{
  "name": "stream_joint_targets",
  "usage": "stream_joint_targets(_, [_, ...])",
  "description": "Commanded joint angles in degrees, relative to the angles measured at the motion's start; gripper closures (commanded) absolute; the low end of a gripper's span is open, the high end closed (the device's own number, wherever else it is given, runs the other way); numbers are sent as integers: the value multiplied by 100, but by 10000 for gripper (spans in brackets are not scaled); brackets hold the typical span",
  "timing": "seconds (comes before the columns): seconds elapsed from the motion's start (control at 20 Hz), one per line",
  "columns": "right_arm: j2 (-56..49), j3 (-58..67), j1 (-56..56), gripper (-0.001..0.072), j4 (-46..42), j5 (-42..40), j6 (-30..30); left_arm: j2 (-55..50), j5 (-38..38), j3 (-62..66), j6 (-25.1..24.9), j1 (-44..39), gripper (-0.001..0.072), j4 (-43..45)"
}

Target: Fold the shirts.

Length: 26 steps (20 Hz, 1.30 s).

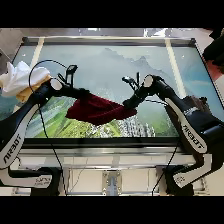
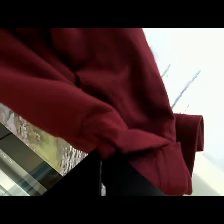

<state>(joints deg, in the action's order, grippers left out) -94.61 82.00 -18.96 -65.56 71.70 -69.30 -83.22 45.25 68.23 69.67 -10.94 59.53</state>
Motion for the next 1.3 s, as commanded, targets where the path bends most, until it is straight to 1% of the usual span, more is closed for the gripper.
stream_joint_targets(0.0, [551, 444, 0, 705, -328, 710, 0, 708, 50, 409, 4, 57, 692, 4])
stream_joint_targets(0.1, [1335, 758, 0, 705, -481, 1316, -4, 1532, 120, 509, 28, 155, 692, 4])
stream_joint_targets(0.2, [2269, 1058, 0, 705, -573, 1718, -55, 2476, 326, 509, 35, 306, 691, 9])
stream_joint_targets(0.35, [3650, 1572, 0, 705, -726, 1731, -142, 3958, 387, 509, 114, 551, 692, 234])
stream_joint_targets(0.4, [3980, 1786, 0, 706, -813, 1711, -295, 4402, 387, 509, 254, 625, 693, 402])
stream_joint_targets(0.5, [4457, 2306, 0, 706, -1027, 1725, -396, 5233, 389, 509, 638, 745, 692, 1045])
stream_joint_targets(0.6, [4629, 2887, 0, 706, -1360, 1727, -501, 5860, 393, 509, 960, 774, 693, 1779])
stream_joint_targets(0.7, [4597, 3182, 0, 707, -1429, 1722, -529, 6177, 411, 509, 1051, 780, 693, 1816])
stream_joint_targets(0.75, [4555, 3167, 0, 707, -1414, 1762, -551, 6190, 483, 509, 1047, 780, 693, 1650])
stream_joint_targets(0.8, [4470, 3126, 0, 707, -1423, 1810, -599, 6083, 649, 509, 1014, 780, 693, 1676])
stream_joint_targets(0.85, [4328, 3060, 0, 707, -1434, 1860, -601, 5888, 885, 509, 890, 780, 692, 1676])
stream_joint_targets(0.95, [3882, 2881, 0, 707, -1440, 1878, -597, 5261, 1390, 507, 787, 776, 693, 1674])
stream_joint_targets(1.05, [3268, 2531, 0, 707, -1440, 1790, -461, 4402, 1547, 507, 787, 776, 692, 1843])
stream_joint_targets(1.15, [2516, 2090, 37, 707, -1436, 1311, -291, 3458, 1394, 507, 734, 776, 693, 2376])
stream_joint_targets(1.2, [2065, 1891, 87, 707, -1419, 824, -295, 2946, 1180, 507, 752, 776, 692, 2839])
stream_joint_targets(1.25, [1611, 1797, 138, 707, -1394, 345, -302, 2490, 903, 509, 876, 782, 693, 3246])
